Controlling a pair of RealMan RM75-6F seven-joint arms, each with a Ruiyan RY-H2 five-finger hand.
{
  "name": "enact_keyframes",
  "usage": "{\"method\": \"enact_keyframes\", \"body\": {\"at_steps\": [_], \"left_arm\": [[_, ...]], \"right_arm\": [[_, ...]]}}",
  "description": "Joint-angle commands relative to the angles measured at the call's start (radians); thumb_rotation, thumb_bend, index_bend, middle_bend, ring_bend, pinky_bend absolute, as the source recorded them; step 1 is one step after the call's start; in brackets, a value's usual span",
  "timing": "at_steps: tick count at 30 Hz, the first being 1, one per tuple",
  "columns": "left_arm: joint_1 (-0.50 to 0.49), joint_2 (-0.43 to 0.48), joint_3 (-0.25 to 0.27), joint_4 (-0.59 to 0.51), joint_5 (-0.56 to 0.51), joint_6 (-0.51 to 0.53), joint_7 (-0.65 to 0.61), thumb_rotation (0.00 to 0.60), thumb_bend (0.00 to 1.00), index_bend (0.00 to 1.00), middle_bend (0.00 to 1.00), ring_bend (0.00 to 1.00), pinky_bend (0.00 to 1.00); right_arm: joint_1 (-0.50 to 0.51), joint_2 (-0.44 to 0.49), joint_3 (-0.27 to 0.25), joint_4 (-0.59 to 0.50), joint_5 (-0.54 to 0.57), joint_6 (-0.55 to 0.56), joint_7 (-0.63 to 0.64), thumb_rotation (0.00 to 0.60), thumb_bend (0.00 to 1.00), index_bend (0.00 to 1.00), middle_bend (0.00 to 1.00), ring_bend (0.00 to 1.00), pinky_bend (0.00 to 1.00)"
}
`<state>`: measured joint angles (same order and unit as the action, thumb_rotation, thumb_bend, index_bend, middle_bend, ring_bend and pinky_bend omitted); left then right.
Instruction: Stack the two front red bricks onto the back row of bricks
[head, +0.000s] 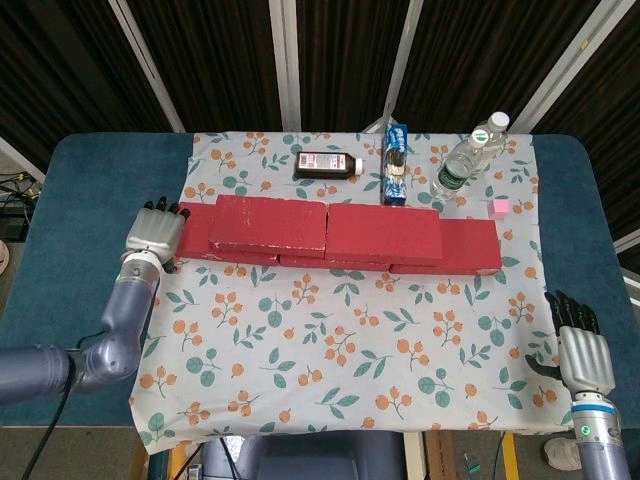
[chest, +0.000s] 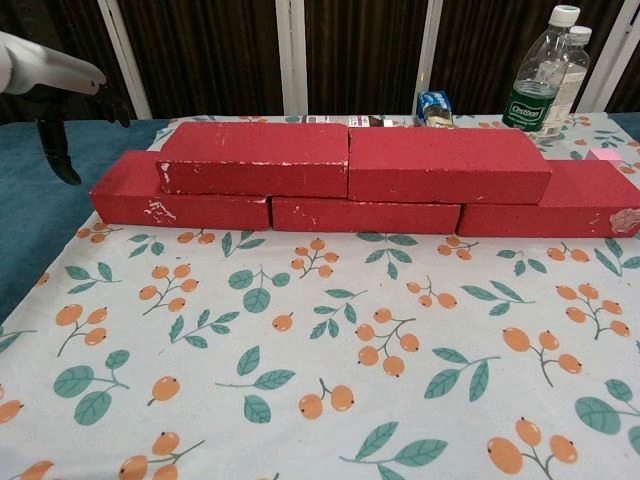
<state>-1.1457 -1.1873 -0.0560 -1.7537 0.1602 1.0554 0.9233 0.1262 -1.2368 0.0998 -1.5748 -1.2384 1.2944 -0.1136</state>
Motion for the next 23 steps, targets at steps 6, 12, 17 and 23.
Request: {"method": "enact_keyframes", "body": {"at_steps": [6,12,17,23], "left_arm": [[0.543,0.057,0.236,-0.13,0.787,0.516,-0.503,0.6,0.0,0.14,0.08,0.0,0.11],[0.739,-0.016,0.289,0.042,0.993,0.675,-0.67,0.6,0.0,0.12,0.05,0.0,0.09],[0.844,-0.063,0.286,0.137,1.095,0.752,-0.76,0.6,0.0,0.11,0.05,0.0,0.09],[0.888,-0.025,0.274,0.105,1.131,0.717,-0.765,0.6,0.0,0.11,0.07,0.0,0.09]], "right_arm": [[0.004,0.003,-0.021,0.023,-0.084,0.021,0.031,0.6,0.23,0.0,0.0,0.0,0.0],[0.007,0.006,-0.037,0.027,-0.142,0.038,0.035,0.6,0.24,0.0,0.0,0.0,0.0],[0.005,0.004,-0.046,0.044,-0.215,0.087,0.058,0.6,0.23,0.0,0.0,0.0,0.0],[-0.01,-0.001,-0.049,0.056,-0.265,0.15,0.081,0.6,0.23,0.0,0.0,0.0,0.0]]}}
